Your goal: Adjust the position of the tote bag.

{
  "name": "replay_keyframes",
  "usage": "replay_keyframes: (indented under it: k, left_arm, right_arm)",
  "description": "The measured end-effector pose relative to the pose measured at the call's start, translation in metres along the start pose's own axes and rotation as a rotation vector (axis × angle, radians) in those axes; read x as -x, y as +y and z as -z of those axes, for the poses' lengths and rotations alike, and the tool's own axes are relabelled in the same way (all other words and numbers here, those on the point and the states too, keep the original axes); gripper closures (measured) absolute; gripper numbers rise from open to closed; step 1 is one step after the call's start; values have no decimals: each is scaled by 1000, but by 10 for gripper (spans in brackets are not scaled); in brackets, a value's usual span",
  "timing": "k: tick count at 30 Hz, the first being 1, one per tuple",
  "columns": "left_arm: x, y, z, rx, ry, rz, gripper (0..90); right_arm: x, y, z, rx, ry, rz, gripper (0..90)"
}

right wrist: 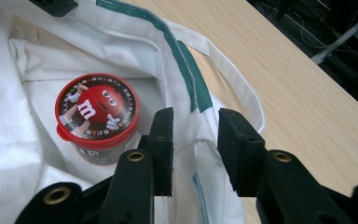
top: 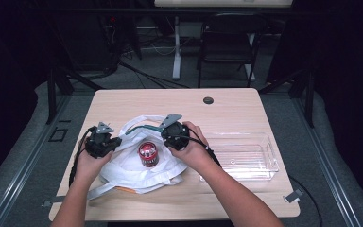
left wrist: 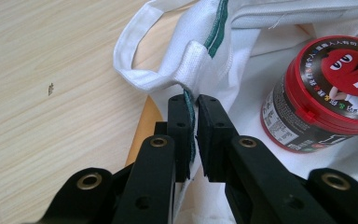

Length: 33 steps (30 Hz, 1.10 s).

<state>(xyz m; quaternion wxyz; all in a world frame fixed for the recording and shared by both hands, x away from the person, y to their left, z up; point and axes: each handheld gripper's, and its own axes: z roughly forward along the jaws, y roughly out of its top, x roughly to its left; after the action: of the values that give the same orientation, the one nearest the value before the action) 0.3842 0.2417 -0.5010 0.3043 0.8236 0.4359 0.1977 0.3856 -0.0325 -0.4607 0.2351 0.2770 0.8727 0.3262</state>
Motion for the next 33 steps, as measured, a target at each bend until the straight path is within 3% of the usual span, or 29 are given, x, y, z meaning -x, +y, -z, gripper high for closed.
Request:
replay_keyframes:
  k: [25,33]
  left_arm:
    - [1,0,-1,2,4,-4,842]
    - [1,-1,-1,3,6,-2,842]
  right_arm:
    - [-5,-15,-10,-32,29,2,620]
    - [-2,-19,-16,-54,4,-6,633]
